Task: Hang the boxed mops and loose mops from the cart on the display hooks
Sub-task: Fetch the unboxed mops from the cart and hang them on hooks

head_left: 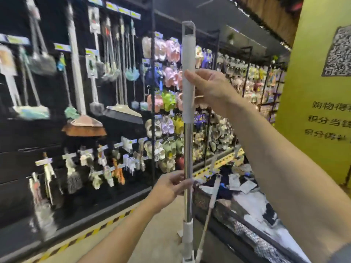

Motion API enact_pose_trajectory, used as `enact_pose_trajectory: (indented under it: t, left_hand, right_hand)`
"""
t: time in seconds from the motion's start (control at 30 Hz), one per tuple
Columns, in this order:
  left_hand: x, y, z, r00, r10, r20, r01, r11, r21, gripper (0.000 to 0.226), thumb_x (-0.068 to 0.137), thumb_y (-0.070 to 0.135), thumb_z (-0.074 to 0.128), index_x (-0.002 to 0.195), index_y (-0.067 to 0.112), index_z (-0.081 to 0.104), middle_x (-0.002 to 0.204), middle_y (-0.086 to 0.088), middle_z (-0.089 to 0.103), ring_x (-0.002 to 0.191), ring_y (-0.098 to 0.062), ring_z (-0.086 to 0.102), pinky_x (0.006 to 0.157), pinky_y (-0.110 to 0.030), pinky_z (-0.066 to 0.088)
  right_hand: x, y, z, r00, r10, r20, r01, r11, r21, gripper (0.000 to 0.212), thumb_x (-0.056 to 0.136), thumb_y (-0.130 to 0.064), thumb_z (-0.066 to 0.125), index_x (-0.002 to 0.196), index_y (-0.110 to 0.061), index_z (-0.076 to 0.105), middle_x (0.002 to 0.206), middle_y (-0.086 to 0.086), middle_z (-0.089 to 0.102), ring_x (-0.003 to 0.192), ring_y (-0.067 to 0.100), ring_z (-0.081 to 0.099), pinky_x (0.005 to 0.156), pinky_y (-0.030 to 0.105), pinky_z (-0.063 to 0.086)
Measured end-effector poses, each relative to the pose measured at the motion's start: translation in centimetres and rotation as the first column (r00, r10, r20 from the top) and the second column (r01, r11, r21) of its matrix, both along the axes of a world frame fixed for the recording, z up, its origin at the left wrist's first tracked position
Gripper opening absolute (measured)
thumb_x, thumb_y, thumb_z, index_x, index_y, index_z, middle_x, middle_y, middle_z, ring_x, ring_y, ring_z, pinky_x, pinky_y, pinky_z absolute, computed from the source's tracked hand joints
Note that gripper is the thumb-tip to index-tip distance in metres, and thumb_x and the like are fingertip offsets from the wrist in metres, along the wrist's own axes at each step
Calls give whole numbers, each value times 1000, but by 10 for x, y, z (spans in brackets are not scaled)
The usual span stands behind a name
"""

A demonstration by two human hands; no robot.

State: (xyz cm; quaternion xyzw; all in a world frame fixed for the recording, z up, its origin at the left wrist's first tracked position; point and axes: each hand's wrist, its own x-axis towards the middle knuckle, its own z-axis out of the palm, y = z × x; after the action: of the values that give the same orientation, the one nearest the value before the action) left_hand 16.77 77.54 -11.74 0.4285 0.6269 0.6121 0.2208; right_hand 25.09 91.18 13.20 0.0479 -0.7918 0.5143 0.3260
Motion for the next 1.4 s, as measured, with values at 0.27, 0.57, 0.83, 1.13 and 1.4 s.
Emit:
enact_pose_trajectory:
  t: [0.27, 0.57, 0.83, 1.13, 1.4]
  left_hand:
    - [-72, -166, 9, 970, 233, -71, -234, 972, -6, 18, 101, 21, 65, 113, 8, 71, 93, -17, 72, 92, -25, 76, 86, -38, 63]
    - [-137, -336, 9, 834, 538, -124, -546, 837, -35, 13, 96, 40, 67, 107, 40, 74, 99, 5, 80, 98, -14, 77, 97, -46, 59]
    - [-205, -450, 2, 647, 749, -141, -760, 649, -39, 14, 102, 32, 62, 106, 40, 72, 99, 14, 79, 96, -6, 75, 87, -28, 60]
    - [-320, -559, -5, 476, 877, -72, -880, 475, -35, 15, 102, 24, 63, 112, 29, 73, 97, 2, 81, 97, -19, 78, 99, -46, 59]
    - [-441, -637, 15, 337, 933, -123, -941, 337, -27, 13, 102, 17, 63, 105, 17, 75, 90, -4, 79, 80, -13, 78, 73, -26, 61]
  right_hand:
    - [-102, -150, 10, 984, 178, -25, -177, 984, 31, 38, 102, -35, 63, 122, -2, 67, 104, 10, 72, 94, 27, 74, 85, 48, 64]
    - [-209, -310, 6, 907, 420, -32, -421, 907, -27, 38, 101, -33, 65, 125, -3, 66, 107, 12, 72, 93, 28, 75, 82, 46, 64]
    - [-316, -431, -1, 805, 593, -22, -593, 804, -45, 36, 103, -31, 63, 123, -2, 65, 100, 10, 74, 84, 24, 76, 84, 47, 64]
    - [-466, -546, -7, 678, 735, -17, -735, 677, -42, 39, 101, -35, 64, 128, -6, 63, 112, 14, 75, 93, 30, 78, 83, 45, 65]
    - [-596, -631, 10, 618, 785, -36, -786, 617, -28, 37, 102, -35, 63, 126, -7, 64, 111, 14, 74, 91, 29, 78, 84, 47, 65]
